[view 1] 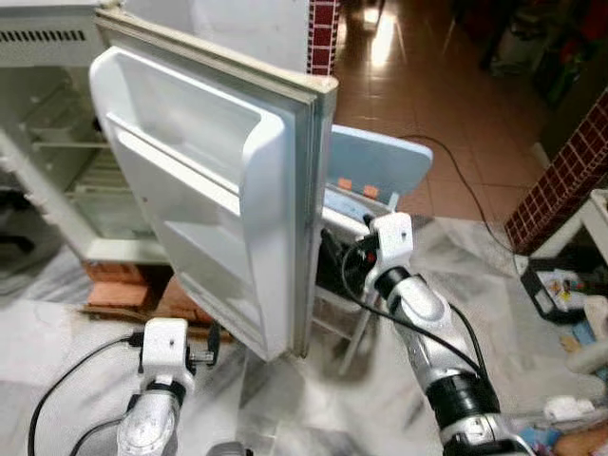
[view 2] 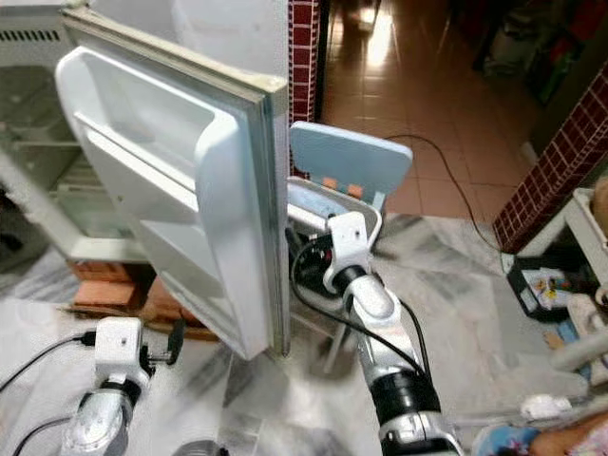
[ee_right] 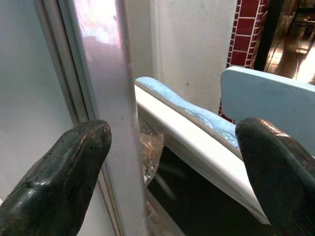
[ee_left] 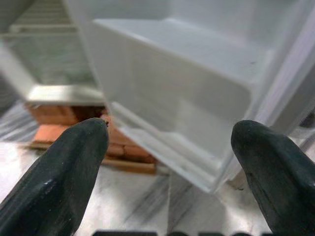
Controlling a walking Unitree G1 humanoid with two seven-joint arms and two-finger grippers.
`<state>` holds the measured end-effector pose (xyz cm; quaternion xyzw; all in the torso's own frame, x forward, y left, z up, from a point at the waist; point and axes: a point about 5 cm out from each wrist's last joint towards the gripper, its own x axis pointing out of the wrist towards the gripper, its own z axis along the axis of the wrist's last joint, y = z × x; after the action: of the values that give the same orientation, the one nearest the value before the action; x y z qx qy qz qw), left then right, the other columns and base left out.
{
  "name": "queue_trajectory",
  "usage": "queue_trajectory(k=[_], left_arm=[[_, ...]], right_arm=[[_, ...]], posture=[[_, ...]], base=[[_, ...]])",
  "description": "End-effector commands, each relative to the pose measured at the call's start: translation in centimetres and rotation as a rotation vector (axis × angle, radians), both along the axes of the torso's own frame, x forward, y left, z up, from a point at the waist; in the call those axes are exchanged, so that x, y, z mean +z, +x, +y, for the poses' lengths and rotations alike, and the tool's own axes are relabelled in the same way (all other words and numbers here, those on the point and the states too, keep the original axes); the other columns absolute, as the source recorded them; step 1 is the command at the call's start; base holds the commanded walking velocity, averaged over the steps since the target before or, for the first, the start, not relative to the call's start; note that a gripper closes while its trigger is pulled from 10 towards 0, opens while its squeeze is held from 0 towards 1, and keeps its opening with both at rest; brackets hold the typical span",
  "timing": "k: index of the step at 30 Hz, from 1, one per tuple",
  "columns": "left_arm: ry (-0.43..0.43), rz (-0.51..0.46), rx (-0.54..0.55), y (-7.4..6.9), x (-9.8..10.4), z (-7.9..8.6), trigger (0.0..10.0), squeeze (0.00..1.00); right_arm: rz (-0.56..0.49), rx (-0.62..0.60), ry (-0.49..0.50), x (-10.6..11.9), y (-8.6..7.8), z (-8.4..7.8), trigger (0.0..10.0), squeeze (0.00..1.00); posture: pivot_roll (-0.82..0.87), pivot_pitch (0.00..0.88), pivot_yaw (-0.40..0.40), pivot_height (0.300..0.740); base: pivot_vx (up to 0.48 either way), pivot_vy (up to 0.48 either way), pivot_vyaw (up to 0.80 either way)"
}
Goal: Restocking fridge
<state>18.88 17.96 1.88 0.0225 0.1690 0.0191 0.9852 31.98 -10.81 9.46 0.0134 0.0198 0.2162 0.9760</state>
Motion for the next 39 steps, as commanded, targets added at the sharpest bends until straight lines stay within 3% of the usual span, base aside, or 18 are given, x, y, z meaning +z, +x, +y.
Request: queue_trajectory(k=[1,8,14,15,17,18,20,21,22,24,28,31,36,39], left_arm=[[0.027,0.003,0.054,-0.5,0.1,0.8,10.0,0.00],[0.079,0.020,0.129,-3.2,-0.2,1.6,10.0,0.00],[0.091,0.046,0.126,-4.1,-0.6,1.5,10.0,0.00],[0.091,0.046,0.127,-4.1,-0.7,1.5,10.0,0.00],[0.071,0.055,0.146,-4.1,-0.8,1.6,10.0,0.00],[0.071,0.055,0.146,-4.1,-0.8,1.6,10.0,0.00],[0.065,0.059,0.156,-4.2,-0.9,1.8,10.0,0.00],[0.065,0.059,0.156,-4.2,-0.9,1.8,10.0,0.00],[0.068,0.057,0.155,-4.2,-0.9,1.8,10.0,0.00],[0.069,0.056,0.155,-4.2,-0.9,1.8,10.0,0.00],[0.068,0.057,0.159,-4.1,-0.9,1.9,10.0,0.00],[0.072,0.056,0.160,-4.0,-0.8,2.0,10.0,0.00],[0.080,0.055,0.166,-4.0,-0.8,2.2,10.0,0.00],[0.108,0.034,0.152,-3.6,-0.4,2.5,10.0,0.00]], right_arm=[[-0.027,0.007,0.000,0.8,0.7,0.1,10.0,0.00],[-0.063,-0.019,-0.003,2.9,3.2,1.1,10.0,0.00],[-0.055,0.008,0.094,4.3,4.2,2.6,10.0,0.00],[-0.046,0.053,0.140,4.7,4.1,3.4,10.0,0.00],[-0.009,0.336,0.368,6.7,2.7,6.6,10.0,0.00],[-0.009,0.336,0.368,6.7,2.7,6.6,10.0,0.00],[-0.009,0.553,0.515,8.3,0.6,7.9,10.0,0.00],[-0.009,0.553,0.515,8.3,0.6,7.9,10.0,0.00],[-0.019,0.699,0.600,9.6,-1.2,8.4,10.0,0.00],[-0.020,0.782,0.637,10.2,-2.3,8.5,10.0,0.00],[-0.009,0.942,0.483,8.7,-4.5,8.2,10.0,0.00],[0.092,0.989,0.422,6.6,-5.5,7.0,10.0,0.00],[0.162,0.954,0.282,4.1,-5.5,5.6,10.0,0.00],[0.159,0.781,0.109,1.8,-4.2,4.7,10.0,0.00]], posture=[[0.02,0.040,0.002,0.735],[0.05,0.044,-0.007,0.735],[0.07,0.043,-0.014,0.735],[0.07,0.043,-0.015,0.735],[0.07,0.042,-0.015,0.735],[0.07,0.042,-0.015,0.735],[0.07,0.044,-0.015,0.735],[0.07,0.044,-0.015,0.735],[0.07,0.045,-0.015,0.735],[0.07,0.047,-0.016,0.735],[0.07,0.050,-0.015,0.735],[0.08,0.057,-0.015,0.735],[0.08,0.062,-0.014,0.735],[0.09,0.064,-0.022,0.735]], base=[[0.000,0.000,0.00],[0.000,0.000,0.00],[0.000,0.000,0.00],[0.000,0.000,0.00],[0.000,0.000,0.00],[0.000,0.000,0.00],[0.000,0.000,0.00],[0.000,0.000,0.00],[0.000,0.000,0.00],[0.000,0.000,0.00],[0.000,0.000,0.00],[0.000,0.000,0.00],[0.000,0.000,0.00],[0.000,0.000,0.00]])
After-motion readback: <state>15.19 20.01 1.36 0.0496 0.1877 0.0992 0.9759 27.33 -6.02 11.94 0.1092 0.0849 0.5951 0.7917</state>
